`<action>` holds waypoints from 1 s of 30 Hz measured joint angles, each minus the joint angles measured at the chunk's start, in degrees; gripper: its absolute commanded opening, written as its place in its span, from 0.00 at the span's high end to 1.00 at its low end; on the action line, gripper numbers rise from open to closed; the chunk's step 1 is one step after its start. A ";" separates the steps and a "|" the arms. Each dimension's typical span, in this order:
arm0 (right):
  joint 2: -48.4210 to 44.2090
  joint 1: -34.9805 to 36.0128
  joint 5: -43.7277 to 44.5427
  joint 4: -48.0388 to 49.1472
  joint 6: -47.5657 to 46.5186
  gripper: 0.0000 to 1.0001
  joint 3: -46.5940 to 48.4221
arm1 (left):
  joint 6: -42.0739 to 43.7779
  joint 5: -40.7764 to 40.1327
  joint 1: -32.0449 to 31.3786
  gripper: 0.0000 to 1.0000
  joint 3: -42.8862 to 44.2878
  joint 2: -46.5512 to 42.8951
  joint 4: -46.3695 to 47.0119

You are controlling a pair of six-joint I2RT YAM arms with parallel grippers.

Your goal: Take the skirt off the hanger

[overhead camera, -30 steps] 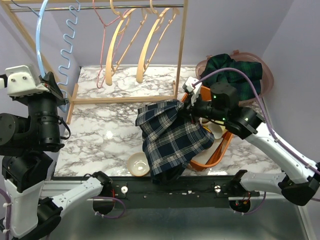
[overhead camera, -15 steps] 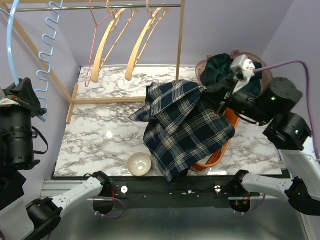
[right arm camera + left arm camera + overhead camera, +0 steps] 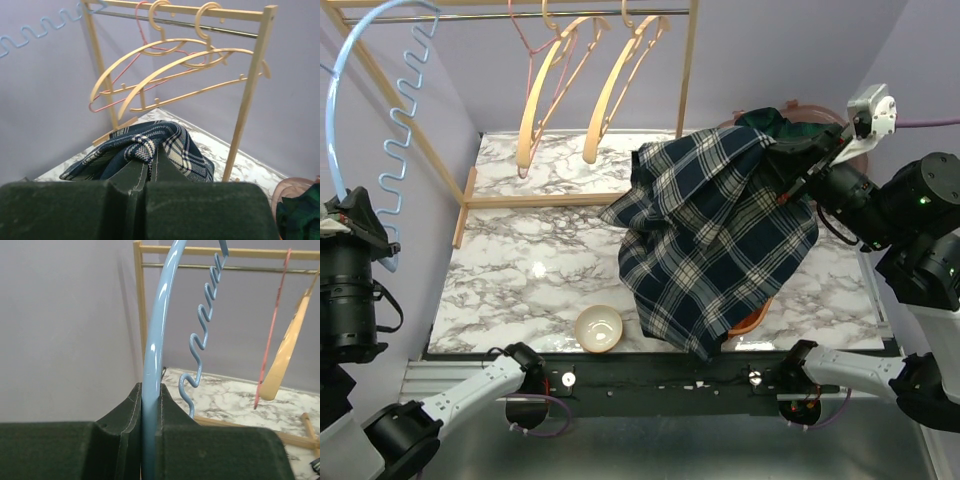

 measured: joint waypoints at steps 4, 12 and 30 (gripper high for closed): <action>1.03 0.00 4.39 -0.24 -1.99 0.99 2.54 | -2.03 -3.74 0.00 1.00 -0.13 0.81 -6.47; -0.26 0.00 13.44 3.19 -9.22 0.99 3.78 | -3.61 -6.23 0.00 1.00 -7.26 0.90 -9.01; 24.92 -12.15 30.32 22.23 -36.63 0.99 22.69 | -2.78 -1.62 1.29 1.00 -5.16 19.58 -1.14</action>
